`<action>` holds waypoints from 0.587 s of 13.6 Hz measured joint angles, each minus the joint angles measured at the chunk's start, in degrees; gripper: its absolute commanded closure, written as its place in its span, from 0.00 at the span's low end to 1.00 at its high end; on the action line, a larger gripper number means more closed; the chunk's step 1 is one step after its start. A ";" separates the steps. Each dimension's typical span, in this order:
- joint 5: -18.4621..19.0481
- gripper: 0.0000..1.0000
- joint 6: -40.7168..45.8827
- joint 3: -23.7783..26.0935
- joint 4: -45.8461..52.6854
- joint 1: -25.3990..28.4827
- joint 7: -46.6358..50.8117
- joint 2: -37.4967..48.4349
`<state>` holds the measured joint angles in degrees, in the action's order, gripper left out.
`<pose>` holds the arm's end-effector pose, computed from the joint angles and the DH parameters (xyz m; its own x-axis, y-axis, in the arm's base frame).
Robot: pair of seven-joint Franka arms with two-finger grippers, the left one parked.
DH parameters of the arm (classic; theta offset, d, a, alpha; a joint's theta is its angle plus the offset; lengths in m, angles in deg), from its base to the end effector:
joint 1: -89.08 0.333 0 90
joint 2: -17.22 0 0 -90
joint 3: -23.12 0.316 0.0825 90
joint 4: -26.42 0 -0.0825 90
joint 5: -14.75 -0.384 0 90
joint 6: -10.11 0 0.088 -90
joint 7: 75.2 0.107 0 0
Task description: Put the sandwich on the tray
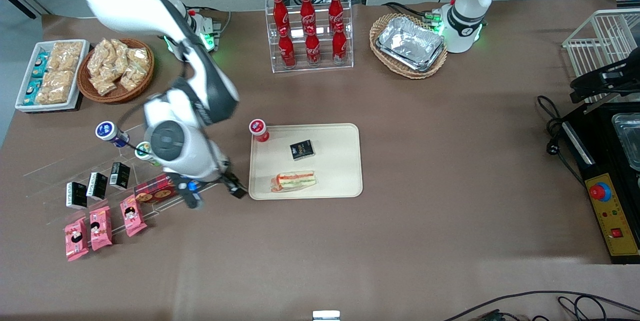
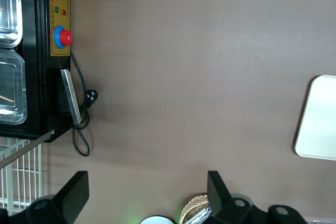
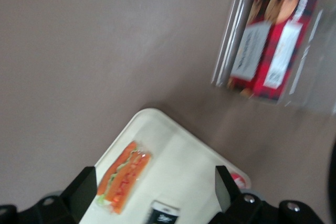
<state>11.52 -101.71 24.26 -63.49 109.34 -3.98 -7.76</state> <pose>0.6263 0.2476 0.3864 0.6240 -0.7779 -0.0738 -0.7781 -0.6273 0.0322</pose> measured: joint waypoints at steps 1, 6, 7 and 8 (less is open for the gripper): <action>0.07 0.00 2.07 -0.05 -0.03 -1.80 -5.32 1.79; 0.82 0.00 10.45 -0.23 -0.12 -10.81 -31.43 9.64; 1.18 0.00 11.59 -0.23 -0.13 -11.80 -34.60 10.93; 1.54 0.00 12.63 -0.23 -0.18 -12.61 -36.91 12.13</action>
<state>13.06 -89.09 24.03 -63.67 96.74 -40.89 4.37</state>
